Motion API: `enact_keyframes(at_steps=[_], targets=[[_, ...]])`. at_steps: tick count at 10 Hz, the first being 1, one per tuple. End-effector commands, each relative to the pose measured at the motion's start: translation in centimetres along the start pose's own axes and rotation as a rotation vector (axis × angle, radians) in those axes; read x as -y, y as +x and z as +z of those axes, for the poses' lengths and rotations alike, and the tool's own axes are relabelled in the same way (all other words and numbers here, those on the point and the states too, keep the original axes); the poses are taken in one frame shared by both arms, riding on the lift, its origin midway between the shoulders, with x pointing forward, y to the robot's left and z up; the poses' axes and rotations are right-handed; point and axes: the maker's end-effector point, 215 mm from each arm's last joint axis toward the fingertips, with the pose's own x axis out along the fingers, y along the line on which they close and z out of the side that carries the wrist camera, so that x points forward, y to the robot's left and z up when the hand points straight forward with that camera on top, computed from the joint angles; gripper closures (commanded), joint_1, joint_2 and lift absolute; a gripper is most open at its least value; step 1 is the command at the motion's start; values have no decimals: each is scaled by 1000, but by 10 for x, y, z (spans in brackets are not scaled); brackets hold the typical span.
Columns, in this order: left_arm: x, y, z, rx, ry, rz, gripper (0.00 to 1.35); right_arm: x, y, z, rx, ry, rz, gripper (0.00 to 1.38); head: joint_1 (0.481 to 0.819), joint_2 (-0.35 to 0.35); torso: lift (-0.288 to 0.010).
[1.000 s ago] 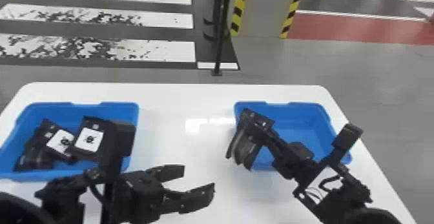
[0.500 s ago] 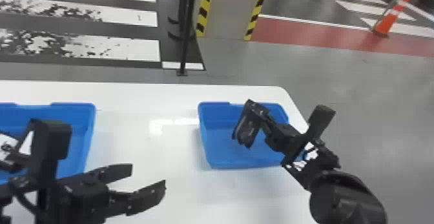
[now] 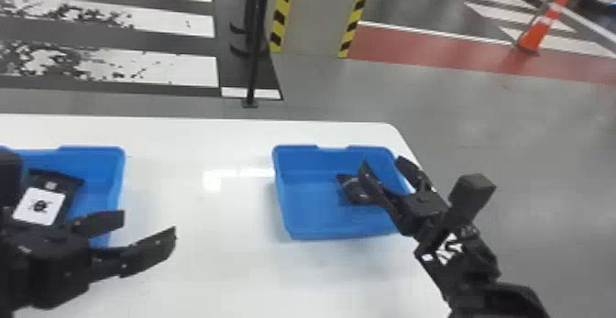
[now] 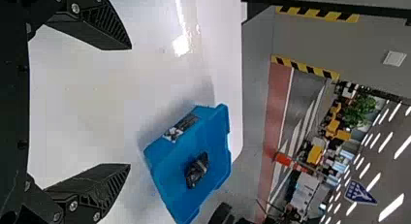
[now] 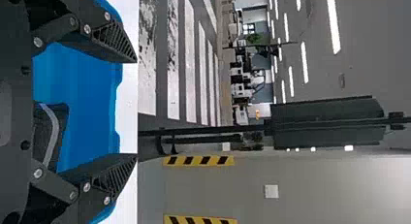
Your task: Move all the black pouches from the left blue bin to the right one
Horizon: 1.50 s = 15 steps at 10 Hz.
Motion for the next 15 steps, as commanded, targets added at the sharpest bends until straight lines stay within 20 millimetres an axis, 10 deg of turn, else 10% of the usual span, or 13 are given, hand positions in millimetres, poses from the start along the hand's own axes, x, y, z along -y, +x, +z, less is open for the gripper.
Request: enact_keyframes(at_steps=[1, 8, 15], targets=[[-42, -15, 9, 19, 8, 116, 186, -17, -37, 0, 43, -22, -24, 159, 695, -293, -140], [-206, -61, 20, -42, -58, 503, 186, -128, -104, -3, 51, 154, 99, 174, 695, 45, -140], [-245, -12, -12, -222, -142, 517, 186, -133, -107, -15, 17, 205, 106, 177, 695, 109, -140]])
